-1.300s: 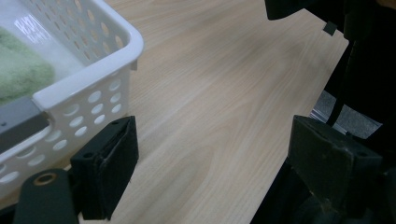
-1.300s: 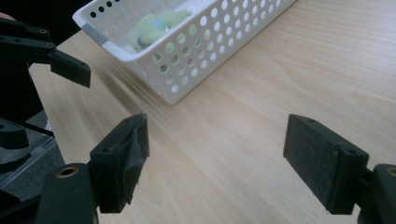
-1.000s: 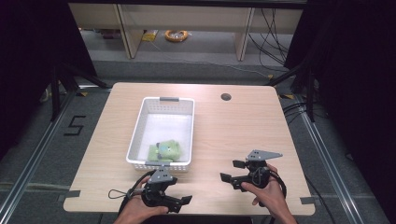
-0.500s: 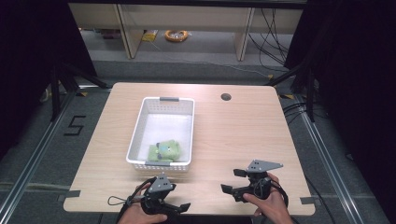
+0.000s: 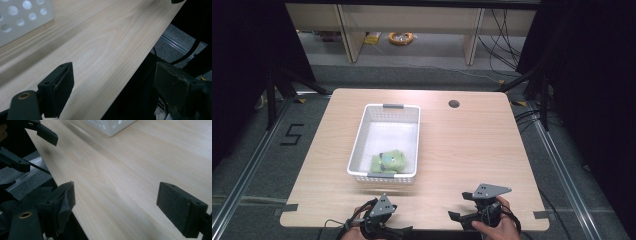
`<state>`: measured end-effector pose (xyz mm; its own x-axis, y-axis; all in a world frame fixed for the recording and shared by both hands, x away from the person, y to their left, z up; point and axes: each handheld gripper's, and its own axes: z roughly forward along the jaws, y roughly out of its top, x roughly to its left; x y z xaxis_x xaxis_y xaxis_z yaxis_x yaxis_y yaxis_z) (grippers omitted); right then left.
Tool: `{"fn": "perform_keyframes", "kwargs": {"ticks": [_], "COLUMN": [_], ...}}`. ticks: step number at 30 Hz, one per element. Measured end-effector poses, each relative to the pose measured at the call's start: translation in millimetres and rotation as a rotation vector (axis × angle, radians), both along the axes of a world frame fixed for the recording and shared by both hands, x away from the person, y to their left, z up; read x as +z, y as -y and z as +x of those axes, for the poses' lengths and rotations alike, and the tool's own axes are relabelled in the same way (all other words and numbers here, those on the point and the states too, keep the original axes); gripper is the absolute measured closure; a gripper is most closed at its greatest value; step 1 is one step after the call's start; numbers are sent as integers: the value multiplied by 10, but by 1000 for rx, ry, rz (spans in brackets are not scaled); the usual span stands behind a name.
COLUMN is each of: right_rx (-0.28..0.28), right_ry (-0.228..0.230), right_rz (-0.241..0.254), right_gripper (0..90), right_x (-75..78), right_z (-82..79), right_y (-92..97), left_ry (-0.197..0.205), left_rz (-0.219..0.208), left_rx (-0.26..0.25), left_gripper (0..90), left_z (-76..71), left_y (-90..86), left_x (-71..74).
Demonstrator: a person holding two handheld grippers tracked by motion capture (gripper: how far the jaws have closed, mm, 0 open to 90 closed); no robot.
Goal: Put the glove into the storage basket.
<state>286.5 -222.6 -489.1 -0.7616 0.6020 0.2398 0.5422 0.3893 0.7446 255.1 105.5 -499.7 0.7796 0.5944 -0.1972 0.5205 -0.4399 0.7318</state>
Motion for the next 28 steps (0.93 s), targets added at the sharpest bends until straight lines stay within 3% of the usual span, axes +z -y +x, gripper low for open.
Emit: {"fn": "perform_keyframes", "kwargs": {"ticks": [1,3,8,10,12,14,17,19,20,22,23,25,26,28], "right_rx": [-10,0,8,1,6,7,15,15,20,20,24,20,18,21], "right_ry": [-18,-4,0,-6,-3,1,3,5,2,1,2,0,8,4], "right_rz": [-2,-20,-43,-40,-47,-59,-67,-71,-75,-77,-74,-77,-81,-79], "right_gripper": [164,165,164,164,164,164,164,164,164,164,164,164,164,165], "right_x": [-6,-30,-76,-91,-97,-98,-106,-112,-112,-113,-114,-113,-113,-114], "right_z": [-33,-48,-116,-148,-165,-184,-194,-194,-191,-191,-190,-190,-188,-186], "right_y": [-9,-2,1,-2,2,0,-10,-17,-17,-21,-22,-21,-18,-18], "left_ry": [-14,2,1,18,14,-9,-7,-2,0,10,6,-8,0,9], "left_rz": [-20,9,-11,22,-5,-15,-15,-12,18,18,-8,7,12,26], "left_rx": [27,-7,25,21,17,33,35,30,22,7,18,34,13,22], "left_gripper": [157,157,158,157,157,157,158,158,157,157,158,157,158,157], "left_z": [-22,-27,-82,-85,-95,-107,-109,-106,-94,-84,-88,-84,-75,-57], "left_y": [20,-8,-7,-15,-2,13,14,11,-6,-14,0,-9,-20,-24], "left_x": [-16,-4,-27,-30,-40,-53,-50,-51,-49,-45,-55,-60,-54,-64]}}
